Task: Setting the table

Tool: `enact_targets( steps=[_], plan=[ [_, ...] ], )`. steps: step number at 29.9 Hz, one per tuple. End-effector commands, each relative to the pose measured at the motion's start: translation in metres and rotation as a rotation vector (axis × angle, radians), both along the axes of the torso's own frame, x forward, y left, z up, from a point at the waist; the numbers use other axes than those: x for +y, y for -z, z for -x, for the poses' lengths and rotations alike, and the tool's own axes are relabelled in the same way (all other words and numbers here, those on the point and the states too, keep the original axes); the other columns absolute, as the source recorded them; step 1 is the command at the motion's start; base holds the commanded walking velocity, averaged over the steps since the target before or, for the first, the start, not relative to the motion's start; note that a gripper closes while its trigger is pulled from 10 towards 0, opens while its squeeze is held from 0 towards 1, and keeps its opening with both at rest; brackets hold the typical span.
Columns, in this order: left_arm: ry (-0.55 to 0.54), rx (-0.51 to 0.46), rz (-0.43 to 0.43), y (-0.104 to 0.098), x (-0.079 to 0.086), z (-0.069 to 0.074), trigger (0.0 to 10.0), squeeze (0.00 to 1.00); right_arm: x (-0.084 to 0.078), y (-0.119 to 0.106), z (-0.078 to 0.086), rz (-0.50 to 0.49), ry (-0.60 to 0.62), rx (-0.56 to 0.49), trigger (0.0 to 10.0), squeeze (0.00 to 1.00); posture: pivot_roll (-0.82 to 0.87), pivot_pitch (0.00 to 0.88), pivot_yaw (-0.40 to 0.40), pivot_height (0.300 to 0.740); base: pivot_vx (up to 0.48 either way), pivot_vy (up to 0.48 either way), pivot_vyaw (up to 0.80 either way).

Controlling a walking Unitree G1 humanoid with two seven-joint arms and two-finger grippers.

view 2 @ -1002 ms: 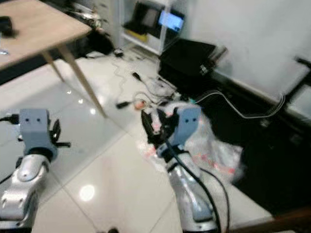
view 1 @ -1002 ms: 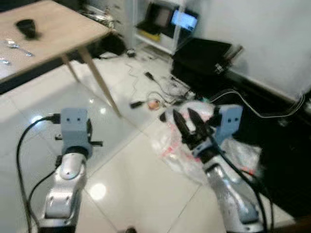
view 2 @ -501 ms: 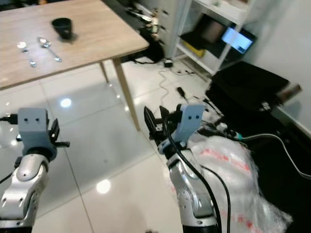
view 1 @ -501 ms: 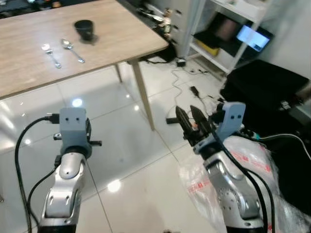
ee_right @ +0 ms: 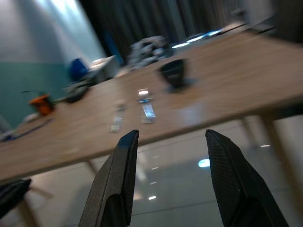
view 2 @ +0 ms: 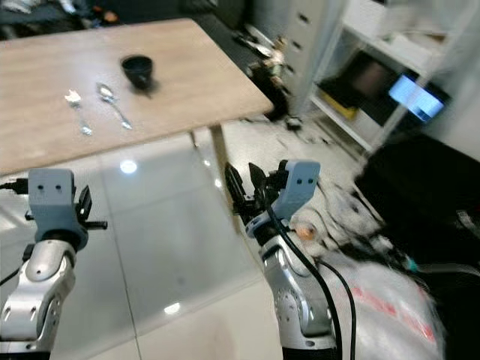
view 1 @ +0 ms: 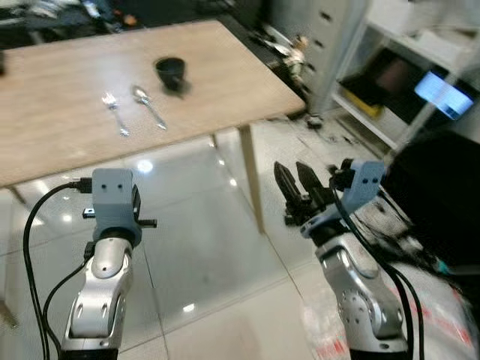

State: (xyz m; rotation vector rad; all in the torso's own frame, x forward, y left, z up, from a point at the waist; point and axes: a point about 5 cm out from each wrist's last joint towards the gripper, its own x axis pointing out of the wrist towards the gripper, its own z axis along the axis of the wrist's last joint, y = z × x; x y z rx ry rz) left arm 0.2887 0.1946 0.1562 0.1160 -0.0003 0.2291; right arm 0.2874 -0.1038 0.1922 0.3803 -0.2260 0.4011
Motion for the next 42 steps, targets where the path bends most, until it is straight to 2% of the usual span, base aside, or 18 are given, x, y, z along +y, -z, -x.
enact_targets(
  steps=[1, 6, 9, 15, 18, 19, 21, 23, 26, 27, 28, 29, 35, 41, 42],
  plan=[
    [-0.01, 0.018, -0.006, 0.005, 0.002, 0.001, 10.0, 0.0, 0.001, 0.003, 0.0, 0.0, -0.012, 0.014, 10.0, 0.0, 0.02, 0.061, 0.054, 0.74, 0.48, 0.0, 0.79],
    [-0.004, 0.008, -0.024, 0.003, 0.002, 0.001, 10.0, 0.0, 0.0, 0.003, -0.001, 0.001, -0.008, 0.014, 10.0, 0.0, 0.02, 0.061, 0.054, 0.74, 0.48, 0.0, 0.78],
    [0.045, -0.059, -0.105, -0.009, 0.003, 0.001, 10.0, 0.0, -0.002, 0.004, -0.005, 0.013, 0.024, 0.027, 10.0, 0.0, 0.03, 0.056, 0.055, 0.74, 0.48, 0.0, 0.43],
    [0.151, -0.123, -0.126, -0.027, 0.005, 0.0, 10.0, 0.0, -0.01, 0.002, -0.011, 0.046, 0.11, 0.024, 10.0, 0.0, 0.03, 0.056, 0.053, 0.74, 0.48, 0.0, 0.0],
    [0.319, -0.143, -0.12, -0.043, 0.0, -0.001, 10.0, 0.0, -0.03, -0.002, -0.02, 0.138, 0.275, 0.01, 10.0, 0.0, 0.04, 0.061, 0.05, 0.74, 0.48, 0.0, 0.0],
    [0.319, -0.143, -0.12, -0.043, 0.0, -0.001, 10.0, 0.0, -0.03, -0.002, -0.02, 0.138, 0.275, 0.01, 10.0, 0.0, 0.04, 0.061, 0.05, 0.74, 0.48, 0.0, 0.0],
    [0.418, -0.142, -0.109, -0.049, -0.007, -0.002, 10.0, 0.0, -0.043, -0.004, -0.024, 0.174, 0.356, 0.003, 10.0, 0.0, 0.04, 0.062, 0.051, 0.74, 0.48, 0.0, 0.0],
    [0.56, -0.137, -0.092, -0.054, -0.021, -0.004, 10.0, 0.0, -0.056, -0.008, -0.027, 0.211, 0.431, -0.009, 10.0, 0.0, 0.04, 0.066, 0.052, 0.74, 0.48, 0.0, 0.0],
    [0.698, -0.127, -0.071, -0.056, -0.038, -0.006, 10.0, 0.0, -0.067, -0.01, -0.028, 0.248, 0.497, -0.015, 10.0, 0.0, 0.04, 0.068, 0.054, 0.74, 0.48, 0.0, 0.0],
    [0.806, -0.124, -0.058, -0.057, -0.054, -0.007, 10.0, 0.0, -0.073, -0.01, -0.028, 0.275, 0.536, -0.009, 10.0, 0.0, 0.03, 0.07, 0.056, 0.74, 0.48, 0.0, 0.0],
    [0.806, -0.124, -0.058, -0.057, -0.054, -0.007, 10.0, 0.0, -0.073, -0.01, -0.028, 0.275, 0.536, -0.009, 10.0, 0.0, 0.03, 0.07, 0.056, 0.74, 0.48, 0.0, 0.0],
    [0.917, -0.099, -0.031, -0.055, -0.069, -0.008, 10.0, 0.0, -0.078, -0.01, -0.028, 0.278, 0.561, -0.007, 10.0, 0.0, 0.03, 0.069, 0.061, 0.74, 0.428, 0.0, 0.0],
    [1.007, -0.087, -0.046, -0.053, -0.086, -0.01, 10.0, 0.0, -0.088, -0.013, -0.027, 0.317, 0.607, -0.02, 10.0, 0.0, 0.01, 0.068, 0.075, 0.74, 0.416, 0.0, 0.0],
    [1.005, -0.065, -0.034, -0.049, -0.083, -0.015, 10.0, 0.0, -0.094, -0.011, -0.027, 0.391, 0.621, -0.012, 10.0, 0.0, 0.01, 0.073, 0.073, 0.74, 0.402, 0.0, 0.0],
    [0.995, -0.054, -0.044, -0.047, -0.08, -0.016, 10.0, 0.0, -0.095, -0.007, -0.028, 0.407, 0.565, 0.004, 10.0, 0.0, 0.01, 0.074, 0.072, 0.74, 0.375, 0.0, 0.0]
  ],
)
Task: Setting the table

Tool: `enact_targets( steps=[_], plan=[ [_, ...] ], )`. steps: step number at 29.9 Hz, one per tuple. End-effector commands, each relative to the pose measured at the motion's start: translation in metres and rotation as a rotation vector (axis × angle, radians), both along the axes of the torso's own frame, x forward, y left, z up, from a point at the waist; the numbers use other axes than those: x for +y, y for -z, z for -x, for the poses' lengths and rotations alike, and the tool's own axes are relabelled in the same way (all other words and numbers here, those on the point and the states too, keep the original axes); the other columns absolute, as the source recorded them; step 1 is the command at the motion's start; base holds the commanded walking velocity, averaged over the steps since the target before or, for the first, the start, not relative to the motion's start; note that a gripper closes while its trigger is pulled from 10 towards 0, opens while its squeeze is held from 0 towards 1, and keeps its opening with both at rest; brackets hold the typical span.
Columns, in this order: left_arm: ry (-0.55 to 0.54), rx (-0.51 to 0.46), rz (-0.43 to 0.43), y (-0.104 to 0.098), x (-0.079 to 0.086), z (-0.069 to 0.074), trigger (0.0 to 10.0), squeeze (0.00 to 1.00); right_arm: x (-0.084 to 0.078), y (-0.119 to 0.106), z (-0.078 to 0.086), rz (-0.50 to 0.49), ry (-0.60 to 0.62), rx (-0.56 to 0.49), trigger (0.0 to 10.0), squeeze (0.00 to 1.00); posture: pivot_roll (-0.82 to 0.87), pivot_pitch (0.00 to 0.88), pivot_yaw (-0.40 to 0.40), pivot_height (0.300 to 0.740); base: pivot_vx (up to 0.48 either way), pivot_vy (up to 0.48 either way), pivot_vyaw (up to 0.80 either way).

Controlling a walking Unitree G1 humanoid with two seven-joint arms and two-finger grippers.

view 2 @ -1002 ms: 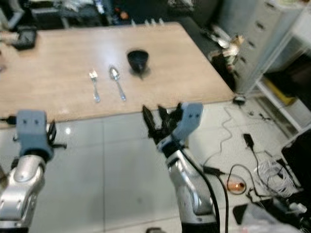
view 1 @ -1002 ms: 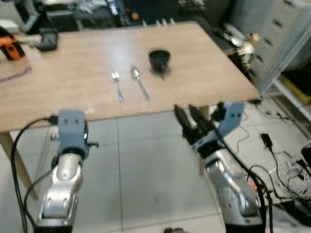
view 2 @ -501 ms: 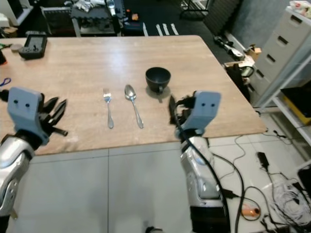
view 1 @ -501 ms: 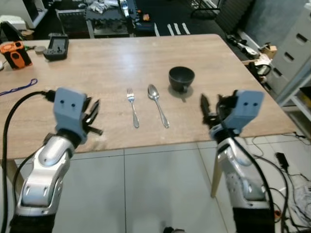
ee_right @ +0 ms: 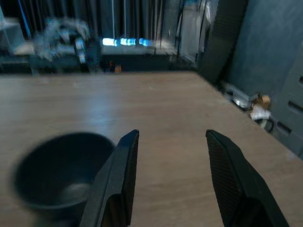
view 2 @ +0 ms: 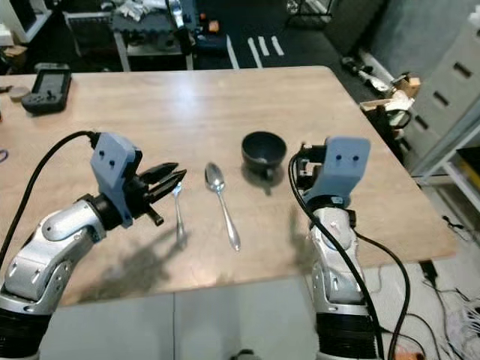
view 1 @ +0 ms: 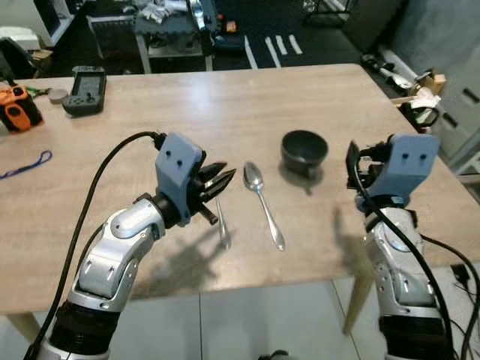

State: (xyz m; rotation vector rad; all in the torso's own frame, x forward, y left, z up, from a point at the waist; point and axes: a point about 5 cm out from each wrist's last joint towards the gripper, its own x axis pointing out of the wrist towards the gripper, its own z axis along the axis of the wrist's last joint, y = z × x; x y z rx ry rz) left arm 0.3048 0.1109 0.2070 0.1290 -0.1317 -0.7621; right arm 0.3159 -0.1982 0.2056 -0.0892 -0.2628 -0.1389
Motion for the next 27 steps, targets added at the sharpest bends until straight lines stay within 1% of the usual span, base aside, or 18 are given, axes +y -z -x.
enact_targets(
  steps=[1, 3, 5, 6, 8, 9, 10, 11, 13, 15, 17, 18, 19, 20, 22, 23, 26, 27],
  plan=[
    [-0.007, 0.011, -0.021, 0.004, 0.004, -0.001, 10.0, 0.0, -0.001, 0.007, 0.0, 0.0, -0.048, 0.045, 10.0, 0.0, 0.01, 0.074, 0.072, 0.74, 0.375, 0.0, 0.0],
    [-0.022, 0.014, -0.037, 0.006, 0.007, -0.001, 10.0, 0.0, -0.005, 0.008, 0.0, -0.023, -0.073, 0.058, 10.0, 0.0, 0.01, 0.075, 0.074, 0.74, 0.296, 0.0, 0.0],
    [-0.055, -0.001, -0.061, 0.007, 0.011, 0.0, 10.0, 0.0, -0.012, 0.01, 0.001, -0.073, -0.088, 0.068, 10.0, 0.0, 0.01, 0.075, 0.074, 0.74, 0.0, 0.0, 0.0],
    [-0.066, -0.002, -0.07, 0.007, 0.014, 0.002, 10.0, 0.0, -0.015, 0.011, 0.001, -0.08, -0.094, 0.077, 10.0, 0.0, 0.01, 0.075, 0.074, 0.74, 0.0, 0.0, 0.0],
    [-0.067, 0.002, -0.081, 0.008, 0.02, 0.006, 10.0, 0.0, -0.022, 0.014, 0.003, -0.052, -0.106, 0.092, 10.0, 0.0, 0.01, 0.077, 0.073, 0.74, 0.0, 0.0, 0.0],
    [-0.067, 0.002, -0.081, 0.008, 0.02, 0.006, 10.0, 0.0, -0.022, 0.014, 0.003, -0.052, -0.106, 0.092, 10.0, 0.0, 0.01, 0.077, 0.073, 0.74, 0.0, 0.0, 0.0],
    [-0.062, 0.004, -0.106, 0.009, 0.03, 0.011, 10.0, 0.0, -0.028, 0.019, 0.007, -0.012, -0.154, 0.134, 10.0, 0.0, 0.01, 0.077, 0.073, 0.74, 0.0, 0.0, 0.0],
    [-0.063, 0.003, -0.118, 0.009, 0.033, 0.012, 10.0, 0.0, -0.032, 0.021, 0.009, 0.003, -0.162, 0.148, 10.0, 0.0, 0.02, 0.081, 0.07, 0.74, 0.0, 0.0, 0.0],
    [-0.067, 0.01, -0.132, 0.009, 0.042, 0.015, 10.0, 0.0, -0.038, 0.024, 0.012, -0.001, -0.177, 0.174, 10.0, 0.0, 0.02, 0.082, 0.068, 0.74, 0.0, 0.0, 0.0],
    [-0.083, 0.009, -0.154, 0.01, 0.051, 0.015, 10.0, 0.0, -0.042, 0.026, 0.015, -0.034, -0.19, 0.192, 10.0, 0.0, 0.02, 0.084, 0.068, 0.74, 0.0, 0.0, 0.0],
    [-0.107, 0.003, -0.174, 0.009, 0.058, 0.014, 10.0, 0.0, -0.043, 0.027, 0.02, -0.095, -0.218, 0.195, 10.0, 0.0, 0.02, 0.085, 0.068, 0.74, 0.0, 0.0, 0.0],
    [-0.107, 0.003, -0.174, 0.009, 0.058, 0.014, 10.0, 0.0, -0.043, 0.027, 0.02, -0.095, -0.218, 0.195, 10.0, 0.0, 0.02, 0.085, 0.068, 0.74, 0.0, 0.0, 0.0],
    [-0.114, -0.003, -0.187, 0.008, 0.061, 0.013, 10.0, 0.0, -0.043, 0.029, 0.024, -0.136, -0.238, 0.192, 10.0, 0.0, 0.02, 0.085, 0.068, 0.74, 0.0, 0.0, 0.0],
    [-0.121, -0.011, -0.212, 0.007, 0.063, 0.012, 10.0, 0.0, -0.043, 0.03, 0.031, -0.202, -0.272, 0.177, 10.0, 0.0, 0.02, 0.085, 0.068, 0.74, 0.0, 0.0, 0.0],
    [-0.121, -0.013, -0.218, 0.007, 0.063, 0.012, 10.0, 0.0, -0.043, 0.03, 0.033, -0.217, -0.282, 0.172, 10.0, 0.0, 0.02, 0.085, 0.068, 0.74, 0.0, 0.0, 0.0],
    [-0.118, -0.018, -0.237, 0.007, 0.063, 0.012, 10.0, 0.0, -0.043, 0.03, 0.038, -0.236, -0.307, 0.162, 10.0, 0.0, 0.02, 0.09, 0.062, 0.74, 0.0, 0.0, 0.0],
    [-0.086, -0.041, -0.314, 0.006, 0.061, 0.011, 10.0, 0.0, -0.041, 0.029, 0.056, -0.267, -0.388, 0.144, 10.0, 0.0, 0.02, 0.093, 0.065, 0.74, 0.0, 0.0, 0.0],
    [-0.064, -0.045, -0.317, 0.004, 0.061, 0.011, 10.0, 0.0, -0.038, 0.031, 0.063, -0.234, -0.412, 0.16, 10.0, 0.0, 0.01, 0.095, 0.073, 0.74, 0.0, 0.0, 0.0]
  ],
)
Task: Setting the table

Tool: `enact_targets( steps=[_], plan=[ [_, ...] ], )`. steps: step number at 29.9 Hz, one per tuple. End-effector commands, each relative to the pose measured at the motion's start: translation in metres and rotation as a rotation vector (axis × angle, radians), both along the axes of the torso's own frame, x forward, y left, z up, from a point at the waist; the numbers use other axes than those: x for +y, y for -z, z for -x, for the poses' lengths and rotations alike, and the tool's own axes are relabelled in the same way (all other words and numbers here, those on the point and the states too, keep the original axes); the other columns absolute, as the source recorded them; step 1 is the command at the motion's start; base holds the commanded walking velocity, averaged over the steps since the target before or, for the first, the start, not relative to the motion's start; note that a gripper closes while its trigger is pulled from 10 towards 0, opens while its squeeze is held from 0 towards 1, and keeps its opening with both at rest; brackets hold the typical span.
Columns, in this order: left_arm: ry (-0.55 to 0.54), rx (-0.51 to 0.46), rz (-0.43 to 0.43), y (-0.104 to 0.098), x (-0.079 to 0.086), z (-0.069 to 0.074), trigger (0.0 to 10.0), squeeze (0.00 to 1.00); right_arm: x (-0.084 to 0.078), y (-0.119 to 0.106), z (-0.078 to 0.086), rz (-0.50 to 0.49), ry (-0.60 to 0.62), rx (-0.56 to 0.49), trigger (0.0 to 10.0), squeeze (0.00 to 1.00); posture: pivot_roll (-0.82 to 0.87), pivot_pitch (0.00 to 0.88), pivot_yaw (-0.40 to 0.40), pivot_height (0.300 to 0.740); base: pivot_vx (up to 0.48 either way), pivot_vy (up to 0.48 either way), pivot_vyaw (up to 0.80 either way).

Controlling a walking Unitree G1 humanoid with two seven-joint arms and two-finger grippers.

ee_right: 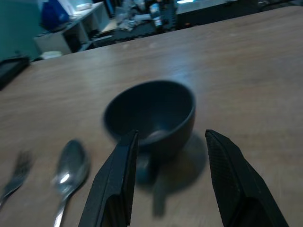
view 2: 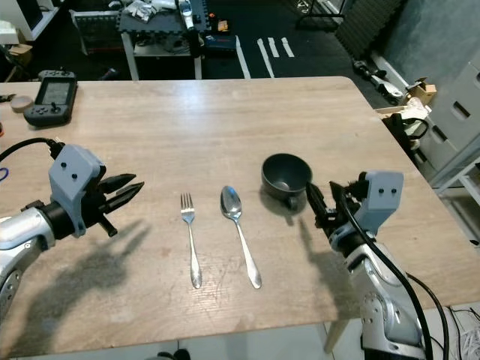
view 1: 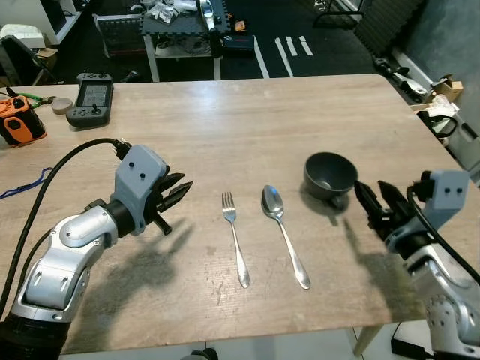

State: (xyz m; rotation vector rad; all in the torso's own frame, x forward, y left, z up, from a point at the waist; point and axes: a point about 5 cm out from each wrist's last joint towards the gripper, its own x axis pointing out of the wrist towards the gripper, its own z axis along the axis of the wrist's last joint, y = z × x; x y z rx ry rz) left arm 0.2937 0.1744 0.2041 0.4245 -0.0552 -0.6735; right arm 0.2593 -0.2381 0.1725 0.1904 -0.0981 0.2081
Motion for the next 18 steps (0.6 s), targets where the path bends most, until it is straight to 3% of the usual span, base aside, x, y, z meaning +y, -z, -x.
enact_targets(
  steps=[1, 6, 7, 9, 11, 18],
  plan=[
    [0.037, 0.006, -0.028, 0.001, -0.003, 0.0, 10.0, 0.0, 0.002, -0.002, 0.007, 0.006, -0.038, -0.005, 10.0, 0.0, 0.01, 0.095, 0.073, 0.74, 0.0, 0.0, 0.0],
    [0.161, 0.058, 0.078, -0.016, -0.012, -0.008, 10.0, 0.0, 0.03, 0.01, 0.009, 0.097, -0.112, 0.014, 10.0, 0.0, 0.0, 0.094, 0.076, 0.74, 0.0, 0.0, 0.0],
    [0.219, 0.08, 0.085, -0.02, -0.013, -0.012, 10.0, 0.0, 0.045, 0.016, 0.007, 0.1, -0.142, 0.02, 10.0, 0.0, 0.01, 0.092, 0.076, 0.74, 0.0, 0.0, 0.0],
    [0.219, 0.08, 0.085, -0.02, -0.013, -0.012, 10.0, 0.0, 0.045, 0.016, 0.007, 0.1, -0.142, 0.02, 10.0, 0.0, 0.01, 0.092, 0.076, 0.74, 0.0, 0.0, 0.0],
    [0.279, 0.111, 0.04, -0.018, -0.013, -0.014, 10.0, 0.0, 0.06, 0.024, 0.003, 0.123, -0.141, 0.025, 10.0, 0.0, 0.01, 0.089, 0.081, 0.74, 0.0, 0.0, 0.0],
    [0.348, 0.132, 0.022, -0.017, -0.015, -0.005, 10.0, 0.0, 0.064, 0.028, -0.002, 0.149, -0.027, -0.007, 10.0, 0.0, 0.02, 0.09, 0.086, 0.74, 0.0, 0.0, 0.0]
  ],
)
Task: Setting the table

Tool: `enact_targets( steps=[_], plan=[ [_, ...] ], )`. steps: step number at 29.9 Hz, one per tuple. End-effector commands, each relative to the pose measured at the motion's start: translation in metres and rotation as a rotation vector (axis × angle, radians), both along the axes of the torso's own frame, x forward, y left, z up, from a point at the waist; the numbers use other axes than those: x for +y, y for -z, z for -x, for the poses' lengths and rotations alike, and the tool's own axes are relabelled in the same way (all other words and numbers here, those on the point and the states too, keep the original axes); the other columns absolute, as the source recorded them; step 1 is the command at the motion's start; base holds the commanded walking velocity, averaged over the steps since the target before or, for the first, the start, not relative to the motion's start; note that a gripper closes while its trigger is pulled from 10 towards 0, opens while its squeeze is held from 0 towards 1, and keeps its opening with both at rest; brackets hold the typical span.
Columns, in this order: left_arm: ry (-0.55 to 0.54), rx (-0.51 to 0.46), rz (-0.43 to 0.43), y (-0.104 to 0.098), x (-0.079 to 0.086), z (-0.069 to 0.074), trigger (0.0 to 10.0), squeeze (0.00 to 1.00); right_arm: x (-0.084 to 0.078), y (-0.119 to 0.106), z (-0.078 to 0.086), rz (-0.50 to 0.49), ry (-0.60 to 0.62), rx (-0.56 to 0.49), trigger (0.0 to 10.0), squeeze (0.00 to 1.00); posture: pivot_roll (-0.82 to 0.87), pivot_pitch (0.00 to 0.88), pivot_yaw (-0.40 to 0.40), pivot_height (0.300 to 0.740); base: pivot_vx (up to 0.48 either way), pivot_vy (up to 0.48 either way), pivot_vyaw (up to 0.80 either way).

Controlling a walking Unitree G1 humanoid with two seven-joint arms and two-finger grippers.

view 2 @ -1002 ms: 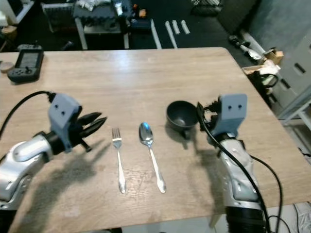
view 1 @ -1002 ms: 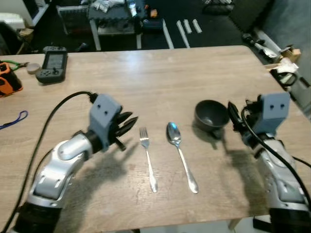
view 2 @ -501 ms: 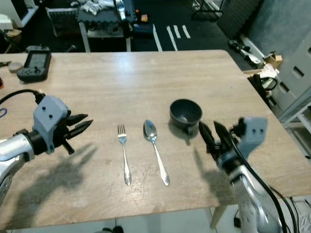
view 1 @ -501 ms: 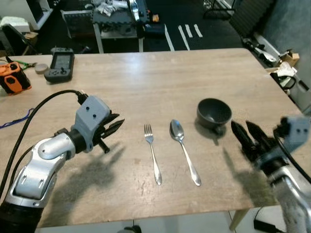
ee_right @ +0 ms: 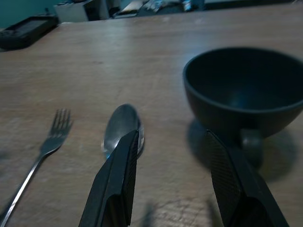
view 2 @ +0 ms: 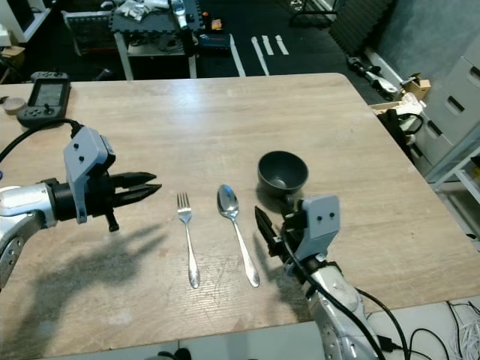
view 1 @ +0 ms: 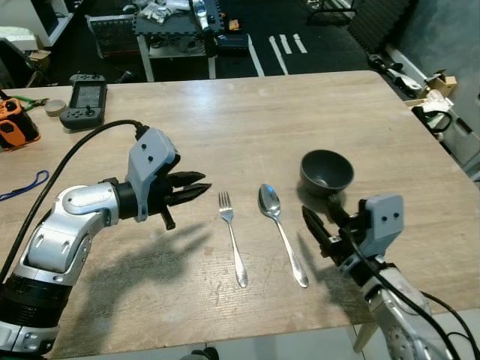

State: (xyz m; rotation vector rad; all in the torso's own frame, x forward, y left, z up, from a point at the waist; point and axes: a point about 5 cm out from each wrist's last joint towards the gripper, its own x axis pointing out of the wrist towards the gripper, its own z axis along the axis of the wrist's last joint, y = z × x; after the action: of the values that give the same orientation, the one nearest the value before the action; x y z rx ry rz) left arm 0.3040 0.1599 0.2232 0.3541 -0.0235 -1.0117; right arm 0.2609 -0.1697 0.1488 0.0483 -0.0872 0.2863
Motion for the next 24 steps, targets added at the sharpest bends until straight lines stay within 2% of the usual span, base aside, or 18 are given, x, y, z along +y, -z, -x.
enact_targets(
  steps=[1, 6, 10, 13, 20, 24],
  plan=[
    [0.032, 0.02, -0.001, 0.002, -0.001, 0.006, 10.0, 0.0, -0.005, 0.004, -0.001, 0.007, 0.06, -0.008, 10.0, 0.0, 0.02, 0.09, 0.086, 0.74, 0.0, 0.0, 0.0],
    [0.043, 0.028, 0.007, 0.002, 0.0, 0.008, 10.0, 0.0, -0.01, -0.006, -0.005, -0.009, 0.097, -0.059, 10.0, 0.0, 0.03, 0.087, 0.084, 0.74, 0.0, 0.0, 0.0],
    [0.046, 0.032, 0.01, 0.003, 0.0, 0.008, 10.0, 0.0, -0.013, -0.01, -0.006, 0.014, 0.104, -0.08, 10.0, 0.0, 0.02, 0.082, 0.085, 0.74, 0.0, 0.0, 0.0],
    [0.046, 0.031, 0.017, 0.004, -0.002, 0.008, 10.0, 0.0, -0.014, -0.004, -0.01, 0.051, 0.115, -0.073, 10.0, 0.0, 0.03, 0.08, 0.086, 0.74, 0.0, 0.0, 0.0],
    [0.049, 0.023, 0.04, -0.002, -0.005, 0.01, 10.0, 0.0, -0.004, 0.012, -0.021, 0.059, 0.102, -0.035, 10.0, 0.0, 0.04, 0.085, 0.089, 0.74, 0.0, 0.0, 0.0],
    [0.051, 0.021, 0.043, -0.003, -0.006, 0.011, 10.0, 0.0, -0.005, 0.014, -0.023, 0.06, 0.108, -0.029, 10.0, 0.0, 0.04, 0.087, 0.088, 0.74, 0.0, 0.0, 0.0]
  ],
)
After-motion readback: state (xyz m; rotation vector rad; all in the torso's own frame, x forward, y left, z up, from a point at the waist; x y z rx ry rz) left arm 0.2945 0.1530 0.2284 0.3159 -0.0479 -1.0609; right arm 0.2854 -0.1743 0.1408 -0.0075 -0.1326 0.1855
